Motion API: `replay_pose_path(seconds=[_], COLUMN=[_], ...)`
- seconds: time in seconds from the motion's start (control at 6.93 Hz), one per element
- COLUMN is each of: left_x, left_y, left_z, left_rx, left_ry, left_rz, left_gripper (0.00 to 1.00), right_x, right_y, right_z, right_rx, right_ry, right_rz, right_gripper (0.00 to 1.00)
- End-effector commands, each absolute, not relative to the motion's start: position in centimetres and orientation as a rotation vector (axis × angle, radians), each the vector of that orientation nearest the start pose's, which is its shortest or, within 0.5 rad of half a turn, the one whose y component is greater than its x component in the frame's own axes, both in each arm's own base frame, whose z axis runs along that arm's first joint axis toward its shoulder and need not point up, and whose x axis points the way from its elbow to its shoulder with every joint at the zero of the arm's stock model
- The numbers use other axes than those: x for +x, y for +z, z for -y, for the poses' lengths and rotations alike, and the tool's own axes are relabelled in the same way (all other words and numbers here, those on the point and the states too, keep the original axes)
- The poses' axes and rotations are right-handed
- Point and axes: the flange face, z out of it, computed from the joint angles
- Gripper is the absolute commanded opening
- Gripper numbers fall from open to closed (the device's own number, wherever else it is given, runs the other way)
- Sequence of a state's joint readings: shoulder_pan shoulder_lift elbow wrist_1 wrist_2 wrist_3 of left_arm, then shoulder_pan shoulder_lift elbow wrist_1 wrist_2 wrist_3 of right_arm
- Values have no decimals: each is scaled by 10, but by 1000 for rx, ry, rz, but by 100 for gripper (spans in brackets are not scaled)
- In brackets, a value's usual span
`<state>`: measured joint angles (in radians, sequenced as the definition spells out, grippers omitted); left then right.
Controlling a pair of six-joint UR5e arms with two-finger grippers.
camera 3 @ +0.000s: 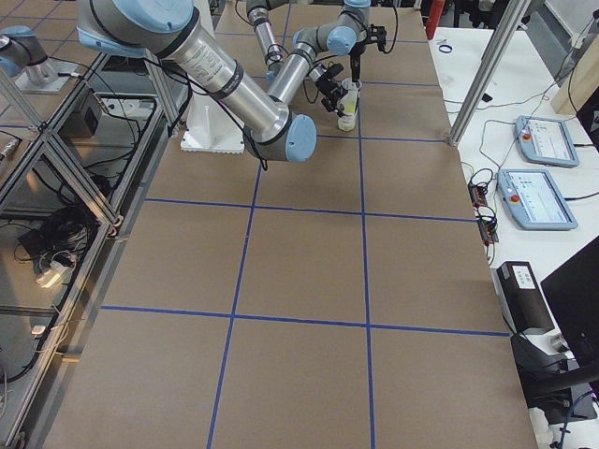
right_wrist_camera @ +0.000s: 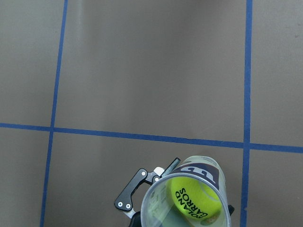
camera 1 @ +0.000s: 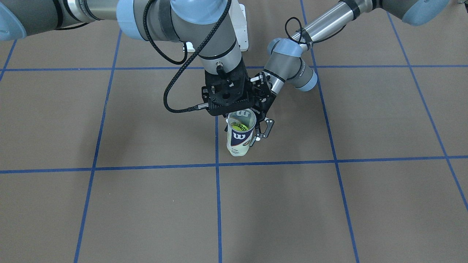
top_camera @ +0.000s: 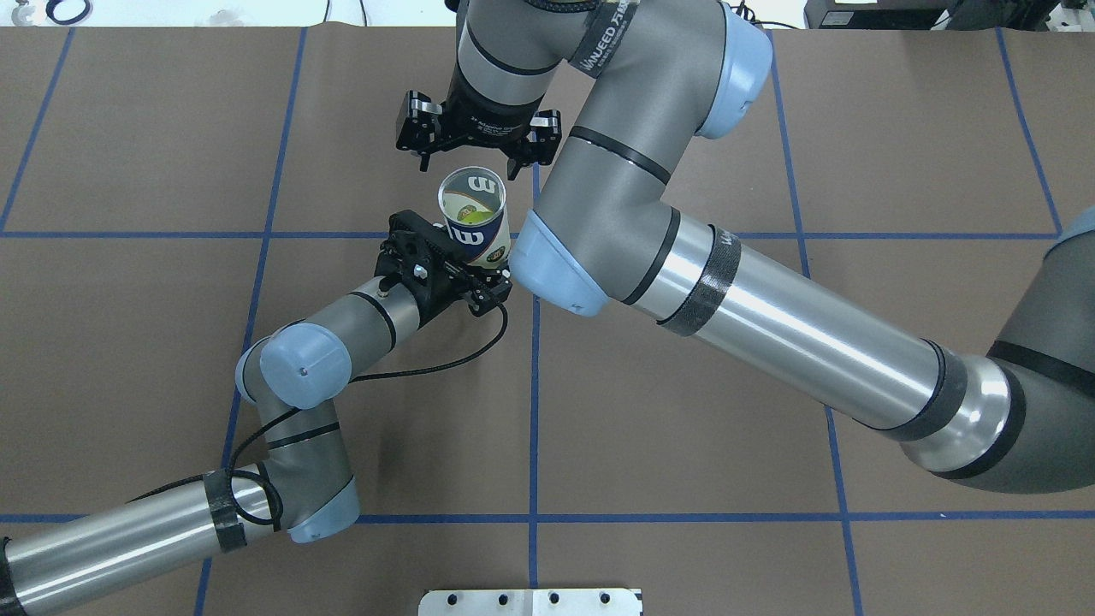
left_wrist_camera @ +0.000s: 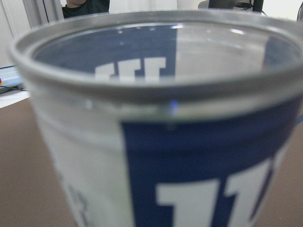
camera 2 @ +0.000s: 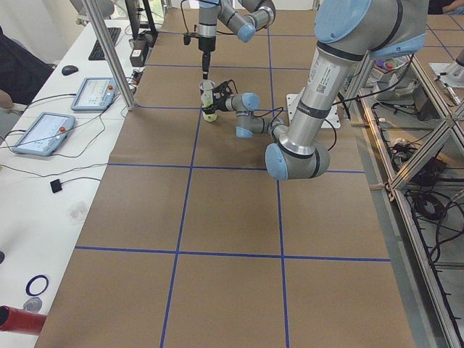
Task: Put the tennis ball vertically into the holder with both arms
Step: 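Open the left gripper and pull it back from the can while right gripper rises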
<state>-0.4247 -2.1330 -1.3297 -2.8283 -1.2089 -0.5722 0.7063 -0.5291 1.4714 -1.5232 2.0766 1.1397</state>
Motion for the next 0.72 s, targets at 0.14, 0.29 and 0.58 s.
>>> replay_pose_path(seconds=[0.14,0.29,0.58], left_x=[539,534,525], left_y=[312,321,333], left_z=[428,422,375], left_rx=[1226,1220,1194], left_ry=[166,173,219], left_rz=[-990,-987,-1032], left_gripper=[99,99,99], right_x=[-493,-494,-487], right_y=[24,28,31], right_z=[536,537,544], right_rx=[134,131,135], right_ry=[1,2,13], right_rz=[1064,1061,1055], right_gripper=[99,99,99])
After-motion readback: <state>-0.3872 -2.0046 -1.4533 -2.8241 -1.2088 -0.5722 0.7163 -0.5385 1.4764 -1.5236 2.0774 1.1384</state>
